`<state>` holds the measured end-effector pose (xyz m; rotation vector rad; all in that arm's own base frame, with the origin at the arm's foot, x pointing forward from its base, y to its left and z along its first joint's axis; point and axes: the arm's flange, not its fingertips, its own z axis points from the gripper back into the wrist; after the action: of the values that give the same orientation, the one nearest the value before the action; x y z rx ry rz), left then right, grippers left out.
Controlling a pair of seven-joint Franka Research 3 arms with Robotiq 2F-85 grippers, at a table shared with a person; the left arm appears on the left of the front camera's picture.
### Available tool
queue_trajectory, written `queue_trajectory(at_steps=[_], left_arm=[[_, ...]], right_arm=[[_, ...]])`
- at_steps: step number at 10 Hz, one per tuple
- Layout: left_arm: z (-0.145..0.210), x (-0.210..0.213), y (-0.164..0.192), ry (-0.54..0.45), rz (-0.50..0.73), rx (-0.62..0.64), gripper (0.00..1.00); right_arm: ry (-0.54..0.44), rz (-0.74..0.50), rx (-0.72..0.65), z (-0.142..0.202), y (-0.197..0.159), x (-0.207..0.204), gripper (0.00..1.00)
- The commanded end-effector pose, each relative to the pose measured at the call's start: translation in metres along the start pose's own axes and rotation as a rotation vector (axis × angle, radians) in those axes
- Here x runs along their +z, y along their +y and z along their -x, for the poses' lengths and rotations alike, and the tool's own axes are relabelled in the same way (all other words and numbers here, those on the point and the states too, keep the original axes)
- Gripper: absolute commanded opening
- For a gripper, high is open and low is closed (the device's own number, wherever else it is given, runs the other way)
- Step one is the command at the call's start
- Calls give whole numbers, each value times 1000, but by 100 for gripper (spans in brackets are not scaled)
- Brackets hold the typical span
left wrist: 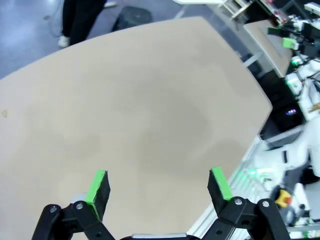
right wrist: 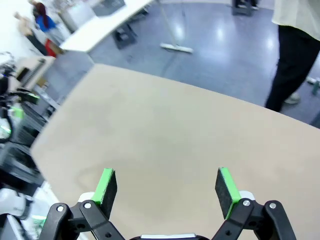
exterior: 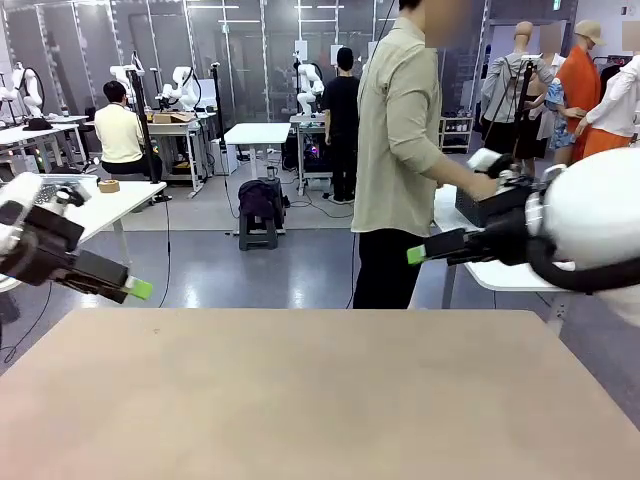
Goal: Fold the towels and place them in the basket.
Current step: When a person lays out a Towel with hook on the table, fold it in half twice.
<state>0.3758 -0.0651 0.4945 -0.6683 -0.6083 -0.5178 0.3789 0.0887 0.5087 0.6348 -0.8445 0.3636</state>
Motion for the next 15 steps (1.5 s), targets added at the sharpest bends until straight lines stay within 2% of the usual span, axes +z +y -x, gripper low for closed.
queue_trajectory(at_steps=[1,3,4,7,9,10,11,15], left_arm=[[0,5,35,-11,217,13,100],[12,22,63,-129,359,69,100],[23,28,75,-138,436,92,100],[40,31,91,-129,592,219,100],[46,29,92,-117,648,291,100],[43,26,86,-99,595,262,100],[58,24,93,-133,647,268,100],[58,24,93,-133,647,268,100]], right_arm=[[-56,-249,-62,35,-36,8,100],[-139,-423,-240,48,-69,13,100],[-127,-510,-338,59,-82,12,100],[32,-622,-533,82,-88,4,100],[86,-613,-571,86,-85,5,100],[-6,-645,-518,73,-100,-7,100],[-6,-645,-518,73,-100,-7,100],[-6,-645,-518,73,-100,-7,100]])
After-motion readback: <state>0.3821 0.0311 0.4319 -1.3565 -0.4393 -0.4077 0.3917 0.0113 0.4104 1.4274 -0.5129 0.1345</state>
